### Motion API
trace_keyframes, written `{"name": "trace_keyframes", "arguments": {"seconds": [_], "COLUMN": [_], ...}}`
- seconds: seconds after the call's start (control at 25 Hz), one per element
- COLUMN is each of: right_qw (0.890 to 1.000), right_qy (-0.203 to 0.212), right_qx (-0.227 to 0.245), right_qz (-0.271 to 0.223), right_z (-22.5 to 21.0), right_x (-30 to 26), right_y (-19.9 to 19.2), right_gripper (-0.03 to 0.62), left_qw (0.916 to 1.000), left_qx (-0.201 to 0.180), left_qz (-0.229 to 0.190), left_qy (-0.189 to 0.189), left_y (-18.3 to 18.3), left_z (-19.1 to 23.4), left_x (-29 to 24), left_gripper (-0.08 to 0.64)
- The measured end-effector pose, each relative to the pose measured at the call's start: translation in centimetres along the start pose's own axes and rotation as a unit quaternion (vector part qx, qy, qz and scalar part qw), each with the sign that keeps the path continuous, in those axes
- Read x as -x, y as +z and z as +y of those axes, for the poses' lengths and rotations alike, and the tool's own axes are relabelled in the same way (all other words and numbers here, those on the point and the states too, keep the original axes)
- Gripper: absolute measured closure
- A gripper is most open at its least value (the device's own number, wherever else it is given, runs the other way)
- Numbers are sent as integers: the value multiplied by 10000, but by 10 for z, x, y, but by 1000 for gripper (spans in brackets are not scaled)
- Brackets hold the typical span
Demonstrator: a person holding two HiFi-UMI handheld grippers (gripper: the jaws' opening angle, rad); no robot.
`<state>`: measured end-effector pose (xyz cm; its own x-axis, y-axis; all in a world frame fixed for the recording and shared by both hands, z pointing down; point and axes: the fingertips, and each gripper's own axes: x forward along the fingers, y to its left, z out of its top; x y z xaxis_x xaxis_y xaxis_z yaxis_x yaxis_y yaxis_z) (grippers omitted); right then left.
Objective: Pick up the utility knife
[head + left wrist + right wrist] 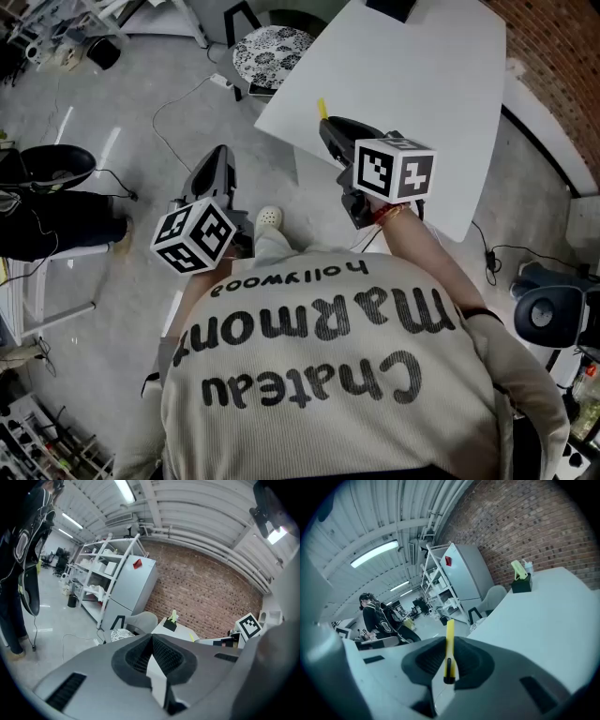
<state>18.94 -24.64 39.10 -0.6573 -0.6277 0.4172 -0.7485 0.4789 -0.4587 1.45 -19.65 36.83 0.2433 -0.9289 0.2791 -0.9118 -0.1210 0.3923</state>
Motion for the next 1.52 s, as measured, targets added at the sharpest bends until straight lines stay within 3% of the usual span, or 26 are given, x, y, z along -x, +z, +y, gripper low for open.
{"name": "trace_keyframes", "arguments": {"seconds": [0.28,0.52,0.96,1.52], "right_qw": [9989,9970,9929,9918], "right_qy": [116,-55,-427,-489], "right_qx": [208,431,770,887], "right_qz": [-394,-645,-805,-775], "right_z": [11,11,2,3], "right_x": [3,7,12,9], "right_y": [13,18,19,8], "right_gripper": [535,535,534,534], "left_qw": [9999,9998,9998,9999], "left_qx": [-34,-143,-123,-101], "left_qz": [-15,-104,-84,-96], "left_qy": [-105,-84,-92,-63], "left_y": [2,7,5,0], "left_z": [-5,-7,-8,-1], "left_x": [-1,-1,0,4], "left_gripper": [560,560,560,560]}}
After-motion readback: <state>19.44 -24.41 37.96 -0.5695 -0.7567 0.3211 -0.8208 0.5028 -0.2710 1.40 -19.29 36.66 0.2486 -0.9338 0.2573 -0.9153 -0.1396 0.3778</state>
